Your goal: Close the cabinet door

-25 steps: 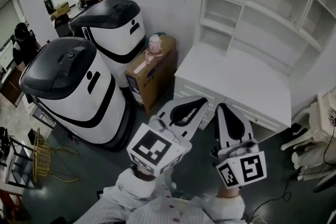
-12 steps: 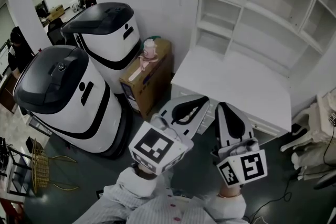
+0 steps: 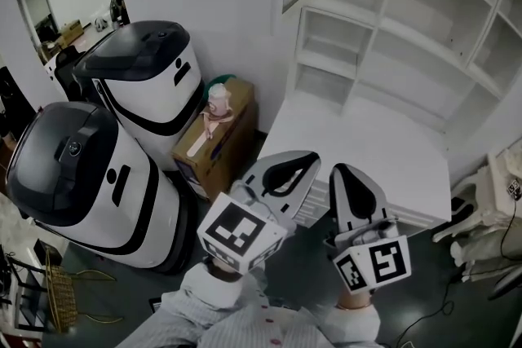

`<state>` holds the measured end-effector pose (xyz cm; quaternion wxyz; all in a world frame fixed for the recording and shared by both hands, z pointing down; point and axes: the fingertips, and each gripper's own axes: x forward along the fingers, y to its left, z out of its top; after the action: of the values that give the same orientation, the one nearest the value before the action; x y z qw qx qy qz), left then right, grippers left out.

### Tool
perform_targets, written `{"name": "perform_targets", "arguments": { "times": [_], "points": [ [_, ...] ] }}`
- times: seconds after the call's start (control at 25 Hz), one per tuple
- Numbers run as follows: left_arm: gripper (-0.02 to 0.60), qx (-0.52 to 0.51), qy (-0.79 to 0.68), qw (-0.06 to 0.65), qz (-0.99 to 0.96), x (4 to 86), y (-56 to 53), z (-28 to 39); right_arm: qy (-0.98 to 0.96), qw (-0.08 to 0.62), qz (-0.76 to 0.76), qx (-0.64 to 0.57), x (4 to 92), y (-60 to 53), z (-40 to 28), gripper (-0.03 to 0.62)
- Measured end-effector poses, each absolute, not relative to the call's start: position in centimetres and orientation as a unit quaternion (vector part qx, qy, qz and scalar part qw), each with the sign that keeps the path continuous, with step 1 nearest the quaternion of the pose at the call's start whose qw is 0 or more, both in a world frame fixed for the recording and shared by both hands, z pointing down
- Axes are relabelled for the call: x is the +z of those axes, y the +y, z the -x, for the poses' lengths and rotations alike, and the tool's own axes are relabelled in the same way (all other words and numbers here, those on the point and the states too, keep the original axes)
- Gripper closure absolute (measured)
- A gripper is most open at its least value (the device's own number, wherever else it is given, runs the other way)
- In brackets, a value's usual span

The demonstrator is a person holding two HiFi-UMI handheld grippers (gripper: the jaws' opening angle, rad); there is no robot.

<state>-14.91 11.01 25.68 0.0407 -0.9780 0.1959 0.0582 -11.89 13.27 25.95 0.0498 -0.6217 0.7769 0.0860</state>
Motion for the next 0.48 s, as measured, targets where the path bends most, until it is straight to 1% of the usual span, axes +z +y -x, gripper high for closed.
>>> {"name": "perform_targets", "arguments": {
  "times": [0.48],
  "points": [
    [0.571,0.058,0.189,0.042,0.979,25.9,2.2,15.2,0.766,0.05,0.636,0.085,26.3,4.6,11.3,0.577]
  ]
}}
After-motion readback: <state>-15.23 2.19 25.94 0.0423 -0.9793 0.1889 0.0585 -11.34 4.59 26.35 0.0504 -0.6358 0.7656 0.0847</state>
